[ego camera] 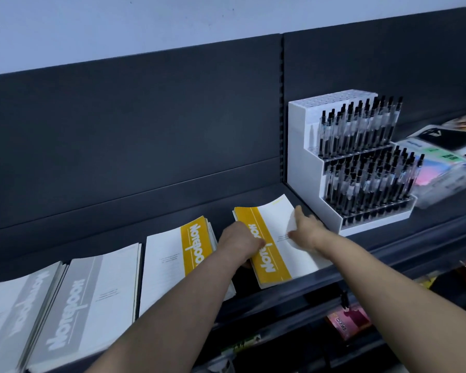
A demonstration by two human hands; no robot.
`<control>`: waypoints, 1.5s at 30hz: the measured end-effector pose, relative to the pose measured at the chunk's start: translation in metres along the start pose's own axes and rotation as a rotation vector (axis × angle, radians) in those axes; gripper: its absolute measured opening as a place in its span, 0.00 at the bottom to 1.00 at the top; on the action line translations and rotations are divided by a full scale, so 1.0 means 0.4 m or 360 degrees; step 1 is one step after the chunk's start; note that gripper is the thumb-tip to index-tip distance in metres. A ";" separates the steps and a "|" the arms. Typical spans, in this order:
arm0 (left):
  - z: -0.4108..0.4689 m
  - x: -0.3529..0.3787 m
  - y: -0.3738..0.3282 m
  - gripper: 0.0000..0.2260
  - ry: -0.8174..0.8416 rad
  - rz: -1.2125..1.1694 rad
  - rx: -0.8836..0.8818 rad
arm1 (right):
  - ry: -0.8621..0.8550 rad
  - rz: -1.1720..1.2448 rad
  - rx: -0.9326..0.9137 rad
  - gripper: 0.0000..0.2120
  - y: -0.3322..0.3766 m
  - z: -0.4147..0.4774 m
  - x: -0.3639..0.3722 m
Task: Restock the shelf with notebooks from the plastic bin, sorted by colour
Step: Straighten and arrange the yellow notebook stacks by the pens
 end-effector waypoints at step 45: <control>-0.042 -0.278 0.333 0.17 -0.0322 0.0178 -0.0252 | 0.0122 -0.0469 -0.0886 0.22 0.399 -0.120 0.206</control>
Point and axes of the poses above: each hand's wrist, its own z-axis towards the middle knuckle, its own x-axis out of the palm, y = z × x, the point moved 4 cm from there along z, towards the middle knuckle, and after that the axes turned 11 degrees about -x, right-handed, at the moved point
